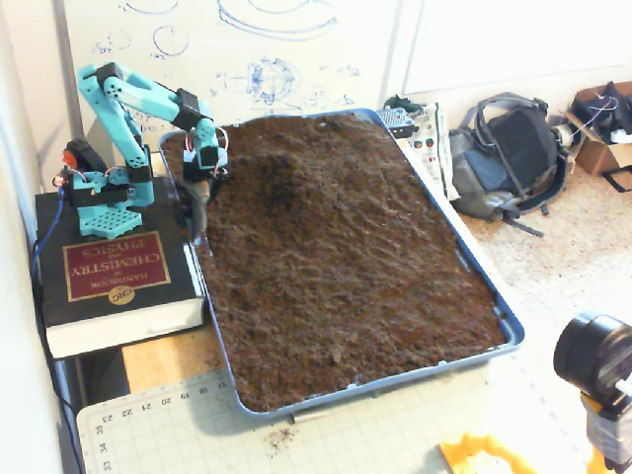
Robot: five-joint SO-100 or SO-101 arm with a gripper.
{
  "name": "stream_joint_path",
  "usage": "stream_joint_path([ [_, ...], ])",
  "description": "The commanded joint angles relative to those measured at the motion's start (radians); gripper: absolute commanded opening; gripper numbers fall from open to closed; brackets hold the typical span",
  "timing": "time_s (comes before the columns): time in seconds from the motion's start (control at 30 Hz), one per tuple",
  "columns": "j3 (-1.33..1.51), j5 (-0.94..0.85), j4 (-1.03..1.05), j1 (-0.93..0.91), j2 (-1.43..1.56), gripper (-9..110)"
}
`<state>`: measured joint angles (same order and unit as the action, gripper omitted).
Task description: Build a berm.
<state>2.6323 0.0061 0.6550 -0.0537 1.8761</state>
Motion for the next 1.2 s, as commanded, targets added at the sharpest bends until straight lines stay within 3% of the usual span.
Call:
stream_joint_path([
  [0.0, -0.029, -0.015, -0.256, 0.029, -0.103, 0],
  [0.13, -0.091, -0.014, -0.351, 0.066, -0.202, 0],
  [0.63, -0.385, 0.002, -0.353, 0.270, -0.305, 0],
  [1.17, -0.614, 0.003, -0.359, 0.275, -0.295, 0],
])
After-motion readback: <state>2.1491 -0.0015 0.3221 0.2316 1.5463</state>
